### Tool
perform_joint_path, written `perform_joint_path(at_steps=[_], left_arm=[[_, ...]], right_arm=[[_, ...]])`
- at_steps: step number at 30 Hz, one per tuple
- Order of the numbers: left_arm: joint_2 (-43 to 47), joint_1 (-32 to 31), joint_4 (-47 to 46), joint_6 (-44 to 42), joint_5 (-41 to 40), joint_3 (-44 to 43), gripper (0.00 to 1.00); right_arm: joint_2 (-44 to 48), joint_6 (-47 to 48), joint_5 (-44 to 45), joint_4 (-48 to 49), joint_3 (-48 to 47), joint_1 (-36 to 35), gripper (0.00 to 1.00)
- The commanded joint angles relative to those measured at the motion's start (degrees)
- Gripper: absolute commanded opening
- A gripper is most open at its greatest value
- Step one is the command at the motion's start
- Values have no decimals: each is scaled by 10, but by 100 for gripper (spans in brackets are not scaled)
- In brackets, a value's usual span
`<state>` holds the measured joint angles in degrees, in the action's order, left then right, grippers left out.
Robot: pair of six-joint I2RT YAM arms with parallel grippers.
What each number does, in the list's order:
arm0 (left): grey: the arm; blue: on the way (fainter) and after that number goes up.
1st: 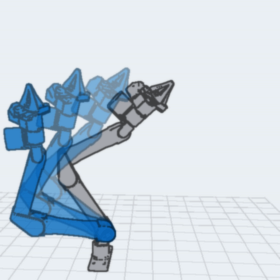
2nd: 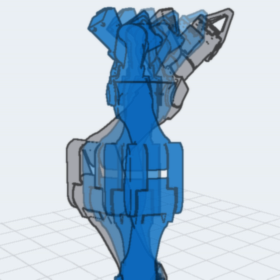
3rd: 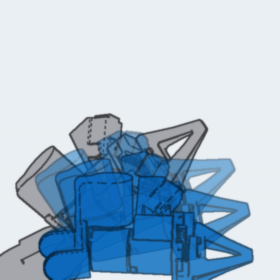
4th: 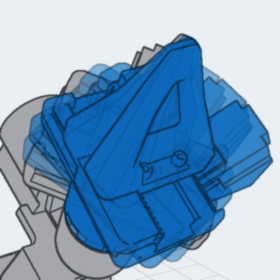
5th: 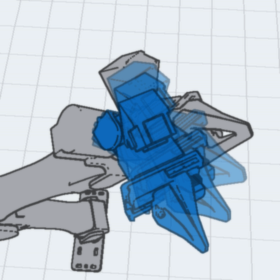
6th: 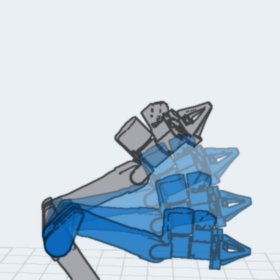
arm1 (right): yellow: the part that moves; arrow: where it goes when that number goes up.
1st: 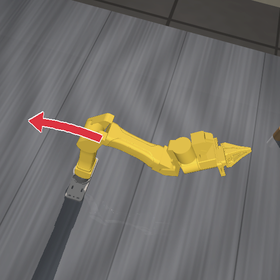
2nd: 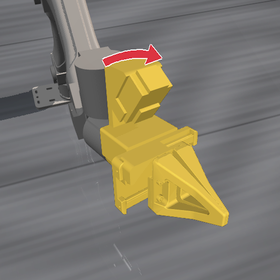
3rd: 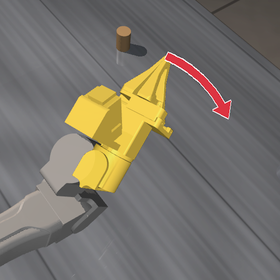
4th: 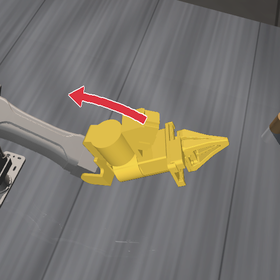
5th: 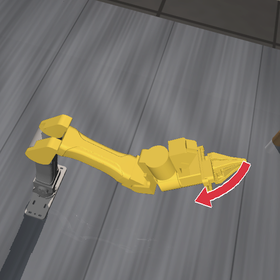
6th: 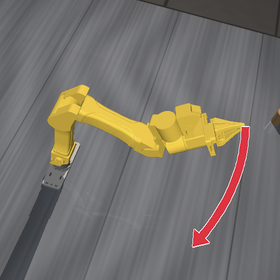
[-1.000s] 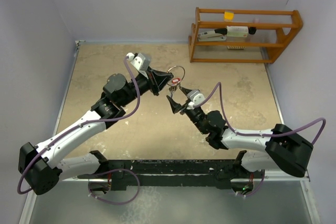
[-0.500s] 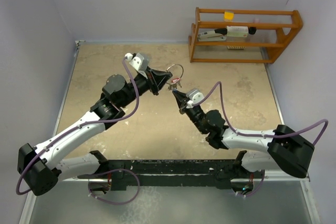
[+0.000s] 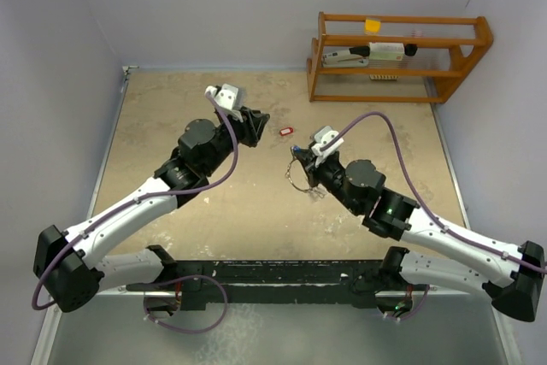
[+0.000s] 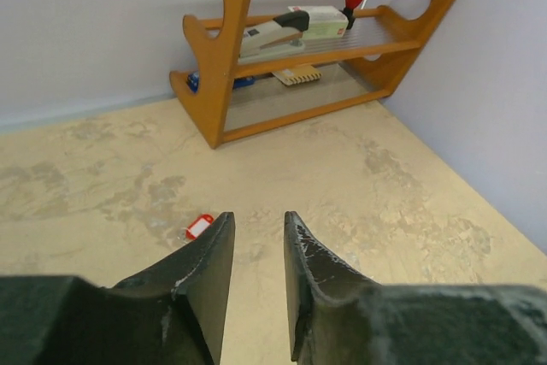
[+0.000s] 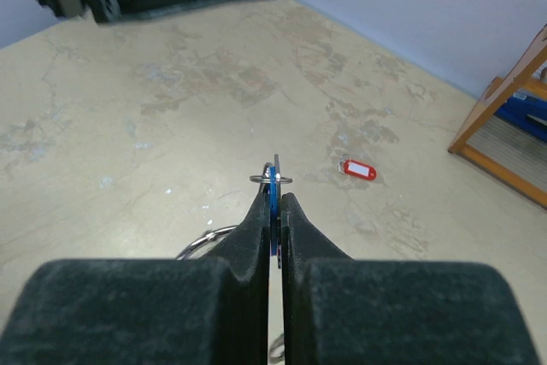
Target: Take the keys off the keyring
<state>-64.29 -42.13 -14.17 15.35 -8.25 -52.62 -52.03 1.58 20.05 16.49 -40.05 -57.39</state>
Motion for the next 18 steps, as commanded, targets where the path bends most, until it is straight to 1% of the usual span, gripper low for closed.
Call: perform_joint_path(at_steps=[1, 5, 11, 14, 18], left_arm=[[-20, -2, -20, -8, -1, 3, 32], [-19, -2, -53, -4, 23, 27, 36], [1, -1, -99, -9, 68, 63, 36], [15, -2, -130, -10, 87, 86, 36], [38, -2, -203, 6, 97, 128, 36]], right_arm=[[8, -19, 14, -176, -99, -6, 0], [-9, -16, 33, -234, -159, -7, 0], [-70, -22, 61, -344, -257, -13, 0], [-93, -23, 85, -373, -288, -25, 0], [-110, -18, 122, -387, -312, -45, 0]])
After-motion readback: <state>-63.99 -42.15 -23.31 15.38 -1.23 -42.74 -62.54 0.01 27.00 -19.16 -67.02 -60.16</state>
